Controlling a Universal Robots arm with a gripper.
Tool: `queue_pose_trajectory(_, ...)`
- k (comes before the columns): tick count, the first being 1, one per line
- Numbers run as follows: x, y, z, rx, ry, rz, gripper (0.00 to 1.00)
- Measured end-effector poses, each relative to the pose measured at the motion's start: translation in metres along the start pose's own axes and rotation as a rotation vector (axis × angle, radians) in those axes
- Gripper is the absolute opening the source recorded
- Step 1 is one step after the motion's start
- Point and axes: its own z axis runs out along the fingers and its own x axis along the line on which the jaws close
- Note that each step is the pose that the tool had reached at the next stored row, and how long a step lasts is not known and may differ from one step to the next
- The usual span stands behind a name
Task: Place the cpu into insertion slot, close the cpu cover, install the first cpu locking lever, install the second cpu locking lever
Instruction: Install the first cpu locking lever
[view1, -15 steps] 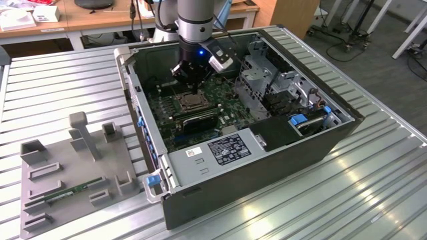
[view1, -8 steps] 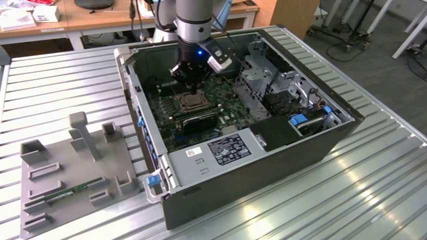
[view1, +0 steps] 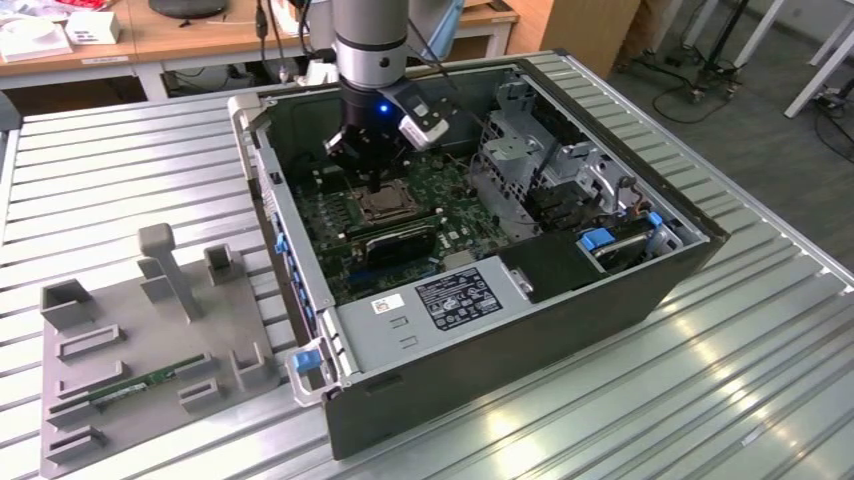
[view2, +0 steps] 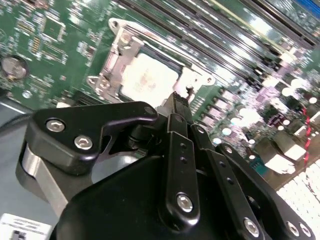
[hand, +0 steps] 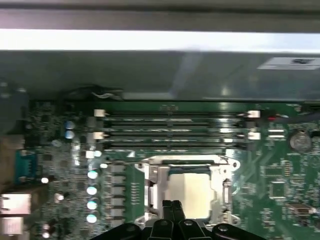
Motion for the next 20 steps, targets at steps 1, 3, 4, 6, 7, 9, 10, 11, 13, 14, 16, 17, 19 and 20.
queue_pose_trajectory(1,0.0029,0.0,-0.0001,0.0001,0.0001,0.0,0.11)
queue_pose_trajectory(3,0.0088,-0.0001,-0.0002,0.0,0.0,0.0,0.11)
queue_pose_trajectory(4,0.0117,-0.0002,-0.0002,0.0,0.0,0.0,0.11)
queue_pose_trajectory(6,0.0172,-0.0003,-0.0003,0.0,0.0,0.0,0.11)
queue_pose_trajectory(7,0.0199,-0.0003,-0.0004,-0.0001,-0.0001,0.0,0.11)
queue_pose_trajectory(9,0.0253,-0.0004,-0.0006,0.0,0.0,0.0,0.11)
queue_pose_trajectory(10,0.0277,-0.0004,-0.0006,0.0,0.0,0.0,0.11)
queue_pose_trajectory(11,0.0299,-0.0005,-0.0007,-0.0001,-0.0001,0.0,0.11)
queue_pose_trajectory(13,0.0337,-0.0005,-0.0008,0.0,0.0,0.0,0.11)
queue_pose_trajectory(14,0.0345,-0.0005,-0.0008,0.0,0.0,0.0,0.11)
queue_pose_trajectory(16,0.0345,-0.0005,-0.0008,0.0,0.0,0.0,0.11)
queue_pose_trajectory(17,0.0346,-0.0005,-0.0009,0.0,0.0001,0.0,0.11)
queue_pose_trajectory(19,0.0348,-0.0006,-0.001,-0.0024,0.0003,0.0,0.11)
queue_pose_trajectory(20,0.0349,-0.0006,-0.0015,-0.005,0.0001,0.0,0.11)
